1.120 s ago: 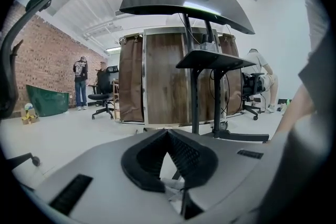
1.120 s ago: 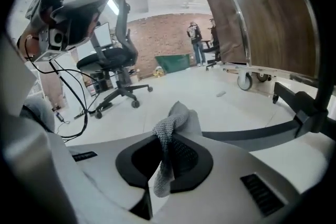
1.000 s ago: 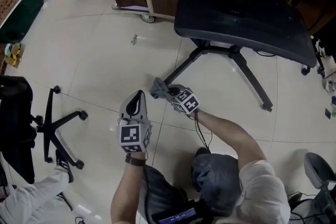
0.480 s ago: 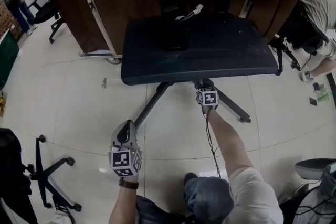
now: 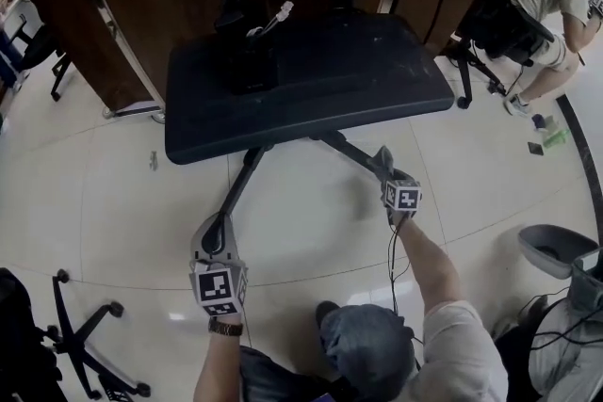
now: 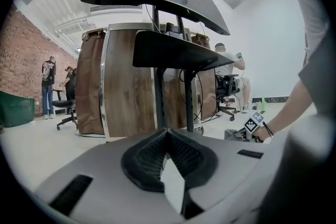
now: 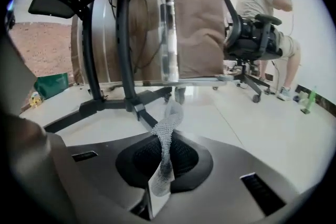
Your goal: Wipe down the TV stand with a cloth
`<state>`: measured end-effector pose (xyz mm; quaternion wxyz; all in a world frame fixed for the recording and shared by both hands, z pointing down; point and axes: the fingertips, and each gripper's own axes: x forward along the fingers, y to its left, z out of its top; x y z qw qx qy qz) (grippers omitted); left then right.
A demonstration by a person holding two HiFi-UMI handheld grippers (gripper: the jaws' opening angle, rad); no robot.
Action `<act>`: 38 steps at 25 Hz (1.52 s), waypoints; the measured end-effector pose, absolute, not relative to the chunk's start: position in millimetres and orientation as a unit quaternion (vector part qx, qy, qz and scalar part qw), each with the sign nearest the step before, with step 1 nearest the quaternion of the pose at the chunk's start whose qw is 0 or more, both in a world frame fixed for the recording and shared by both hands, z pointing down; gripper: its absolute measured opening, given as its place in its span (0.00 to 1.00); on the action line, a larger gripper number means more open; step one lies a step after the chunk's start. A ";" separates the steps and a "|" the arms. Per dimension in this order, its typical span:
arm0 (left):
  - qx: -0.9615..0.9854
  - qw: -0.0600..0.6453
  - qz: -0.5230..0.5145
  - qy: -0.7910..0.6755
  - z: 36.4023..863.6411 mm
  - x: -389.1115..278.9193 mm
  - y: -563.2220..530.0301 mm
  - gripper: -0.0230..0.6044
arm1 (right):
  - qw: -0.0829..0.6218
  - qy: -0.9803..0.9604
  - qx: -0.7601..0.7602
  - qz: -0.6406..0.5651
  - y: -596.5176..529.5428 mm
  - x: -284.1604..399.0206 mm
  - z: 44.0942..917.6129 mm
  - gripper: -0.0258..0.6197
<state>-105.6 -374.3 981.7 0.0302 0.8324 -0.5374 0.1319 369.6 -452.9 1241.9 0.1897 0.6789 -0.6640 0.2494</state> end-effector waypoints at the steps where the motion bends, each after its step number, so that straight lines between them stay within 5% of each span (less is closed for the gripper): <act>1: 0.836 0.032 0.129 -0.532 982.2 -99.2 -374.0 0.05 | 0.195 -0.642 0.693 0.263 -428.5 391.2 1252.2 0.08; 7: 0.854 0.040 0.125 -0.503 989.2 -51.7 -381.7 0.05 | 0.178 -0.579 0.737 0.299 -349.0 452.0 1261.0 0.08; 12: 0.872 0.047 0.134 -0.469 929.3 0.5 -358.3 0.05 | 0.100 -0.692 0.665 0.260 -366.2 331.1 1117.5 0.08; 17: 0.869 0.055 0.134 -0.473 789.1 22.9 -316.8 0.05 | 0.058 -0.785 0.589 0.183 -328.9 223.9 886.1 0.08; 29: 0.860 0.054 0.090 -0.499 280.8 -9.4 -144.3 0.05 | 0.003 -0.811 0.581 0.068 -147.8 142.0 298.5 0.08; 38: 0.860 0.005 0.072 -0.504 151.0 -26.9 -33.7 0.05 | -0.021 -0.813 0.582 0.016 -22.8 150.4 143.2 0.08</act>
